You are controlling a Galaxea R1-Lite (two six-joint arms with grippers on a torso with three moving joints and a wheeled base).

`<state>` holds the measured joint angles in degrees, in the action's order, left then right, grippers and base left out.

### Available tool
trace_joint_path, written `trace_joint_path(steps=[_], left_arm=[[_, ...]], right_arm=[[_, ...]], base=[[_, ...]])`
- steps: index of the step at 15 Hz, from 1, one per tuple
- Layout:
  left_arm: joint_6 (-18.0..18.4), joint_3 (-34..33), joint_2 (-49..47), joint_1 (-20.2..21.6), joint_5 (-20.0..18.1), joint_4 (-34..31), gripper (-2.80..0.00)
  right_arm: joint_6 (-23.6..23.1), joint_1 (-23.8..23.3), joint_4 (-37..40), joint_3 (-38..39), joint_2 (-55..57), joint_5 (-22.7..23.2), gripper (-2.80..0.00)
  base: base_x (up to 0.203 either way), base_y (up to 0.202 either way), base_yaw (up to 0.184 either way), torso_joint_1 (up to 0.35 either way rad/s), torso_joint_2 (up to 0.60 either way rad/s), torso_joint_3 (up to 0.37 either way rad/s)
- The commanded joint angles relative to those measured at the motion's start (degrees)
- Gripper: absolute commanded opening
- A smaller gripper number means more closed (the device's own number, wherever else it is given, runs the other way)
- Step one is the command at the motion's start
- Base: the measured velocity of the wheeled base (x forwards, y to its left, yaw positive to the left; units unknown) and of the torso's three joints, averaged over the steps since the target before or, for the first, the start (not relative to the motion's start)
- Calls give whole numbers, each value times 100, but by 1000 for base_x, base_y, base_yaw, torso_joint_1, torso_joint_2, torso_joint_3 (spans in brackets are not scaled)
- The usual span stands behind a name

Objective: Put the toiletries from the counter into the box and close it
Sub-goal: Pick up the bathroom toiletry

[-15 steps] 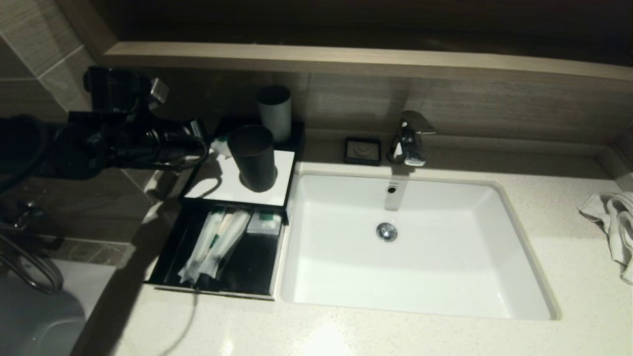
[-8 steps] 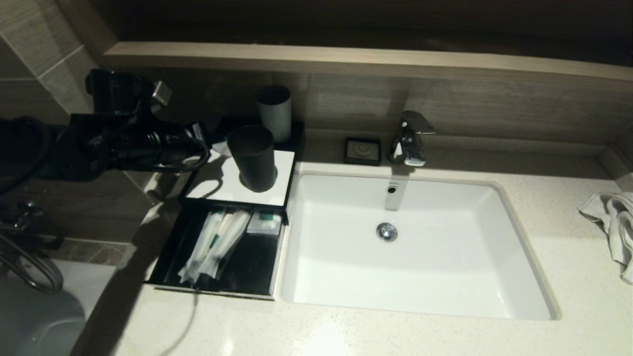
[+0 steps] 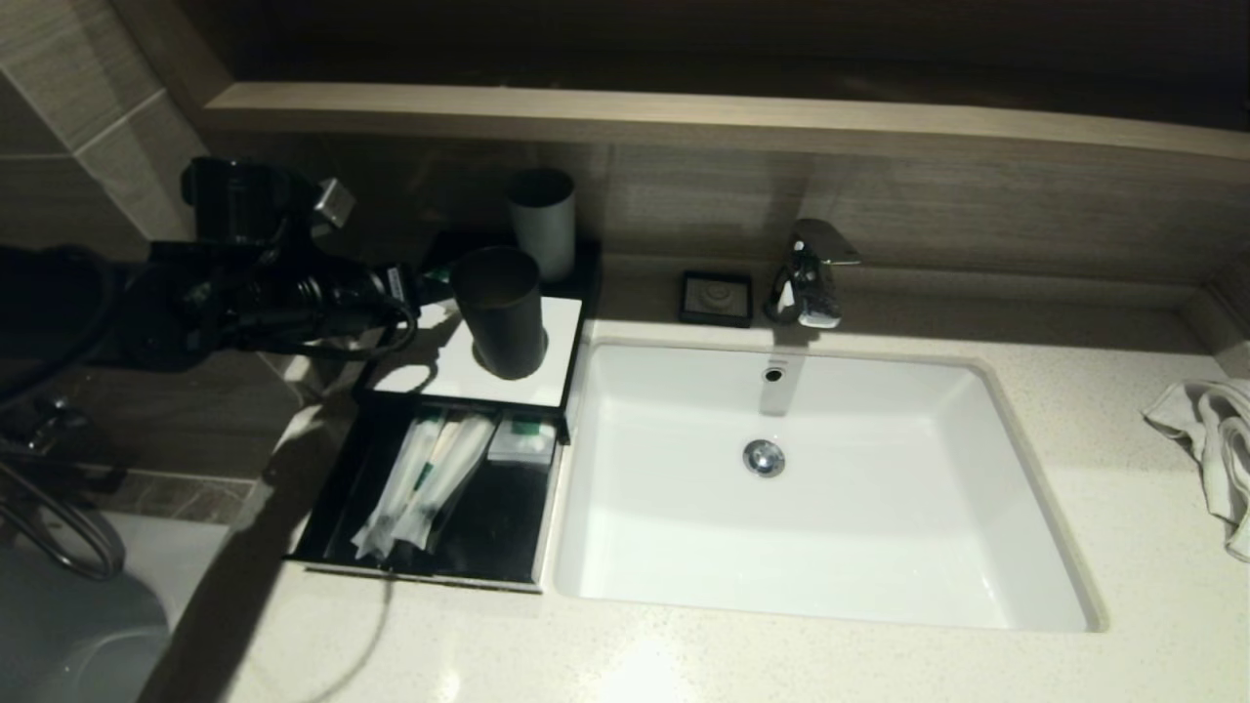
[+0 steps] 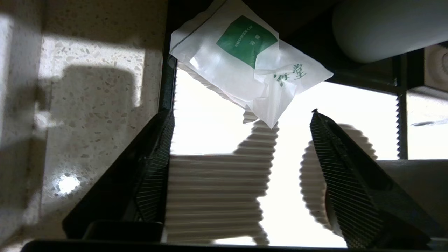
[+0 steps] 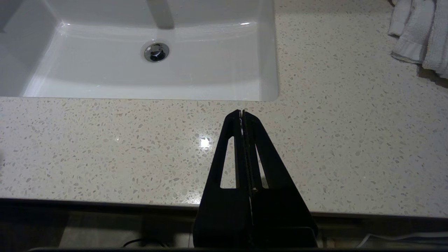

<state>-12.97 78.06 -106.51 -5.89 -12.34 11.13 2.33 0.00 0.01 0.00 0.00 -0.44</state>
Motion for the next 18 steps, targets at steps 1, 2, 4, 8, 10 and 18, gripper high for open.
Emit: trace_joint_path(steps=[1, 2, 4, 8, 10, 18], left_arm=[[143, -9, -44, 0, -5, 12, 0], [217, -1, -55, 0, -5, 12, 0], [278, 21, -86, 0, 3, 12, 0], [313, 138, -133, 0, 21, 38, 0], [393, 131, -160, 0, 29, 182, 0], [868, 131, -237, 0, 65, 476, 0]], right_arm=[[5, 0, -1, 0, 0, 0, -280], [5, 0, -1, 0, 0, 0, -280], [-4, 0, -1, 0, 0, 0, -280], [3, 0, -1, 0, 0, 0, -280], [5, 0, -1, 0, 0, 0, -280], [1, 0, -1, 8, 0, 0, -280]], base=[[0, 0, 0, 0, 0, 0], [0, 0, 0, 0, 0, 0], [0, 0, 0, 0, 0, 0], [0, 0, 0, 0, 0, 0], [0, 0, 0, 0, 0, 0], [0, 0, 0, 0, 0, 0]])
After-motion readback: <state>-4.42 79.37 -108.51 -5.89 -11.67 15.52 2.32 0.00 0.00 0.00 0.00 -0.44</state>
